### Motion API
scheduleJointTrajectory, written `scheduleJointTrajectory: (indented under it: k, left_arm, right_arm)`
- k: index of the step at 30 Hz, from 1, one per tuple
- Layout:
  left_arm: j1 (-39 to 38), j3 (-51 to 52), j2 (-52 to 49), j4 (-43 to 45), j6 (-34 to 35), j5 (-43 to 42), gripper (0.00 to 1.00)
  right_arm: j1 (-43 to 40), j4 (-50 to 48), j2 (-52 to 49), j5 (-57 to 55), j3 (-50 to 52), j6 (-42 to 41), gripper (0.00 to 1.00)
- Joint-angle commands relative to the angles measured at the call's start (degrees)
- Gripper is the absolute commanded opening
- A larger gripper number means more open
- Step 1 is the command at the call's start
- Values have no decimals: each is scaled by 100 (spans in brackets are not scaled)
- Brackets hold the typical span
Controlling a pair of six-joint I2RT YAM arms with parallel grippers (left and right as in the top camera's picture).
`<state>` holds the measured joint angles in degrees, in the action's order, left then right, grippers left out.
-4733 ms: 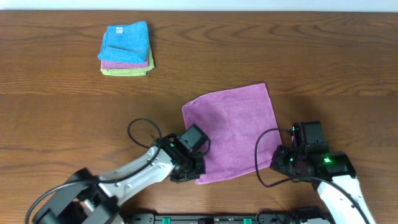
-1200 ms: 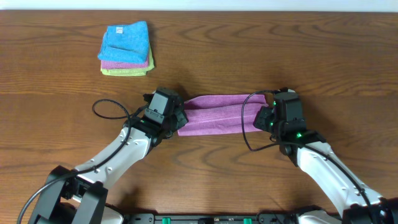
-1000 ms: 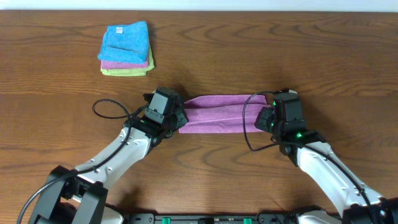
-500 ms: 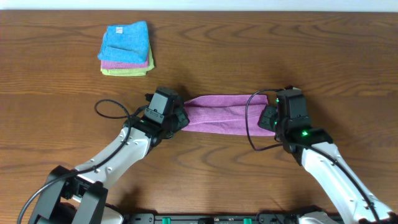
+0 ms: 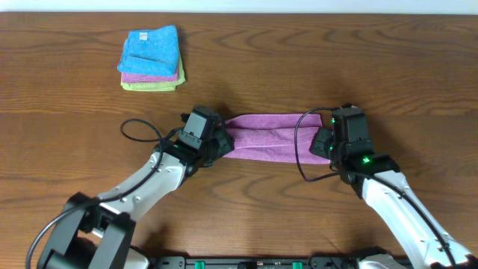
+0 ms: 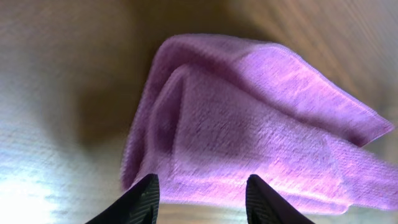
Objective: Fold the cloth
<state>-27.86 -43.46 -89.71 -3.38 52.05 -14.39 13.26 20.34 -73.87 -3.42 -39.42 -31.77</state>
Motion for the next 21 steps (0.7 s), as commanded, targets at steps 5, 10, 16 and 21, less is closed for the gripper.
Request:
scheduleJointTrajectory:
  k: [5, 10, 16, 21]
  left_arm:
    - [9, -96, -625, 605, -59, -87, 42]
    - [9, -96, -734, 592, -83, -186, 39]
    - [118, -267, -691, 262, -463, -160, 39]
    - [107, -299, -693, 146, -490, -46, 40]
  right_arm:
    - [33, 7, 46, -20, -76, 79, 2]
    - [33, 0, 46, -22, -76, 76, 2]
    - [33, 2, 46, -20, -76, 76, 1]
    - [33, 2, 46, -17, -76, 74, 1]
